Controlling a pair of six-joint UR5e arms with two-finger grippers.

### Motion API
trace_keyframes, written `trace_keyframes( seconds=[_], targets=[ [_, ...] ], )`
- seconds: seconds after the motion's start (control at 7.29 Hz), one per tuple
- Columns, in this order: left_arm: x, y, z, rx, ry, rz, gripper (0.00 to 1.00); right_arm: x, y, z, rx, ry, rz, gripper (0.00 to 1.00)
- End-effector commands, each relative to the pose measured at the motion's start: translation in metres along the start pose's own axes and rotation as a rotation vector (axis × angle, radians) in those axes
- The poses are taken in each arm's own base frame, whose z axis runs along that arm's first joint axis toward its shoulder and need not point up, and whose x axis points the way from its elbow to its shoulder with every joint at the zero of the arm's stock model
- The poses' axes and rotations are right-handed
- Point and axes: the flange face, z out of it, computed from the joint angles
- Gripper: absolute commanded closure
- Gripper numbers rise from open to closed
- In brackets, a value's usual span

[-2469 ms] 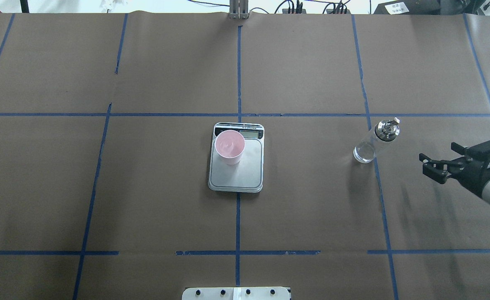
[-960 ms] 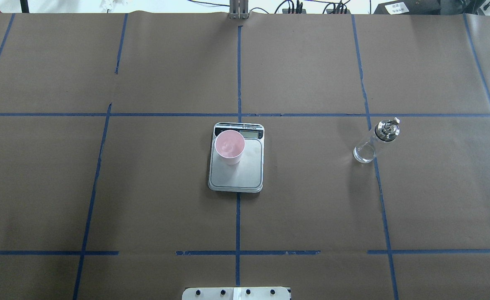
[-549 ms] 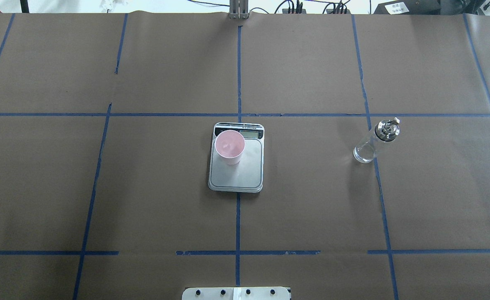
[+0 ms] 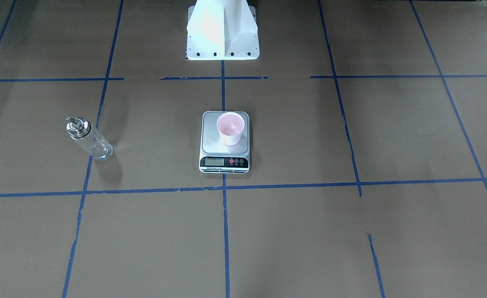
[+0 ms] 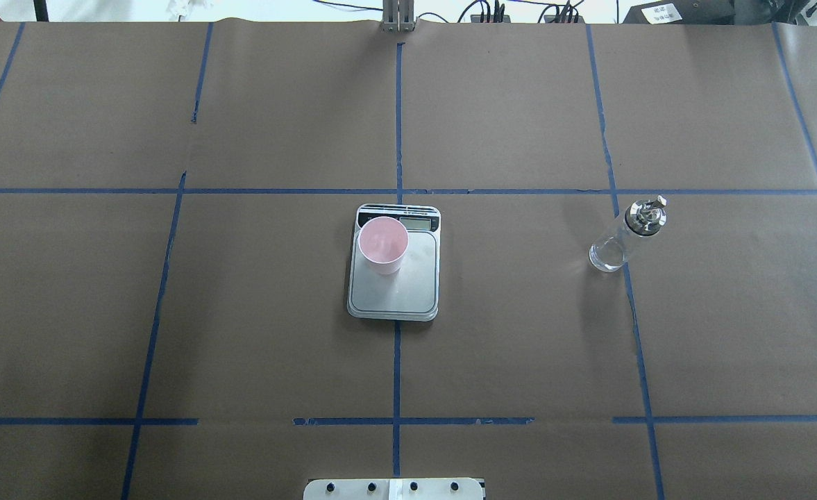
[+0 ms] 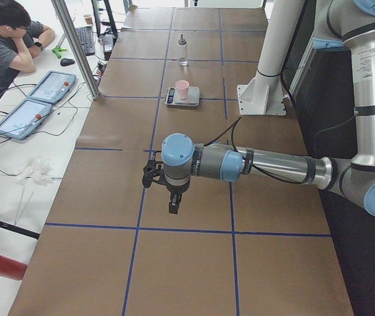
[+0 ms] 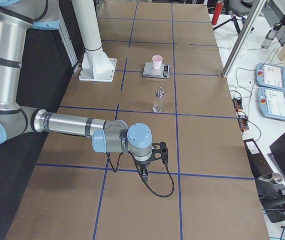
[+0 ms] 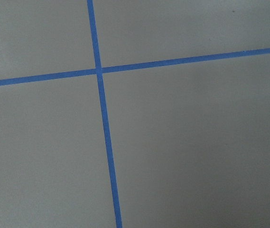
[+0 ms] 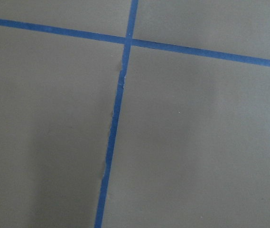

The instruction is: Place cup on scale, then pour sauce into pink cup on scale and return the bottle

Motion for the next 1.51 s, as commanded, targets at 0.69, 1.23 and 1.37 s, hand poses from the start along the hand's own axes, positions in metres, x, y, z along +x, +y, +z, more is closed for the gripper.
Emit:
trace_keyframes(
  seconds=[0.69, 1.23, 1.37],
  targets=[
    [-0.027, 0.000, 0.022, -0.049, -0.023, -0.057, 0.00, 0.007, -0.007, 0.008, -0.018, -0.009, 0.011, 0.00],
    [-0.042, 0.012, 0.025, -0.066, -0.061, 0.031, 0.00, 0.006, -0.009, 0.008, -0.014, -0.007, 0.006, 0.00],
    [-0.043, 0.012, 0.023, -0.061, -0.062, 0.079, 0.00, 0.006, -0.009, 0.008, -0.013, -0.009, 0.006, 0.00]
  ],
)
